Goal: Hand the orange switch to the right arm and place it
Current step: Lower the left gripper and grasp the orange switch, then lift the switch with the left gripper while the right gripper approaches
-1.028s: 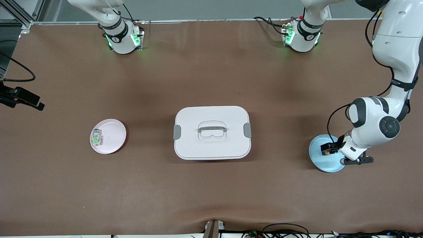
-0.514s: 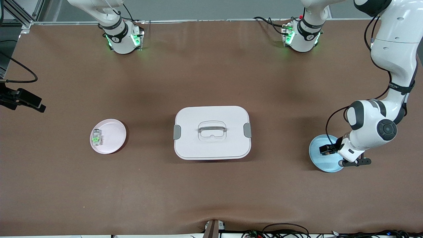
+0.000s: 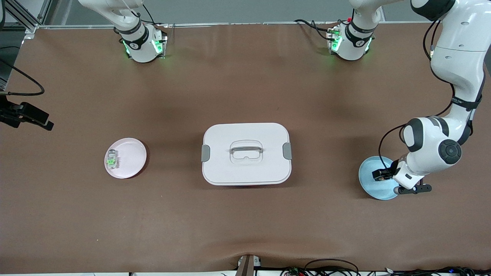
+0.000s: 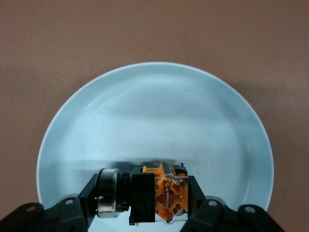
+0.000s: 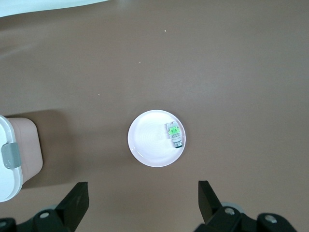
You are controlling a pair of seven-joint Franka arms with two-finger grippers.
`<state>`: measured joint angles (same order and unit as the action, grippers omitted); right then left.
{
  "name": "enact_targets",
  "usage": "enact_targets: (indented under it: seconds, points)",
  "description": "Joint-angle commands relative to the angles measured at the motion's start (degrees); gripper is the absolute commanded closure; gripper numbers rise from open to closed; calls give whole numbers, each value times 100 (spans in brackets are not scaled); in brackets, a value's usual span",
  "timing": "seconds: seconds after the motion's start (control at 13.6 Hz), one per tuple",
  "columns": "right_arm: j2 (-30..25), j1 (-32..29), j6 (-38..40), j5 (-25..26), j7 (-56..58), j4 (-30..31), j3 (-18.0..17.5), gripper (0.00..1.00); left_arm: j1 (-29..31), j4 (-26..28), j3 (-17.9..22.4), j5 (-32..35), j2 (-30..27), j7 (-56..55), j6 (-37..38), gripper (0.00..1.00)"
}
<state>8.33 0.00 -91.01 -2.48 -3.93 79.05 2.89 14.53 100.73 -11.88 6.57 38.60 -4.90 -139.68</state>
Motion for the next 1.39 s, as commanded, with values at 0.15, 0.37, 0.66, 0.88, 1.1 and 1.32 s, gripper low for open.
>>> enact_targets:
  seconds: [0.15, 0.37, 0.66, 0.88, 1.1, 1.32]
  points:
    - [-33, -26, 40, 73, 41, -30, 1, 0, 14, -18, -357, -102, -791, -773, 1038, 100]
    - [-33, -26, 92, 73, 33, -30, 9, 0, -3, -473, -586, -706, -916, -1266, 1923, 100]
    - [-16, -52, 92, 81, 15, -30, 9, 0, -20, -1203, -1034, -1271, -924, -2372, 3244, 100]
    - [229, -70, 31, 81, 41, -3, 9, 0, -29, -1572, -1509, -1683, -916, -3382, 3851, 100]
    - [266, -79, 92, 73, 59, -21, 9, 0, -56, -1872, -1860, -2176, -907, -4341, 4028, 100]
    - [170, -105, 40, -730, -11, 310, 9, 0, -64, -1908, -2326, -2501, -854, -5054, 4028, 100]
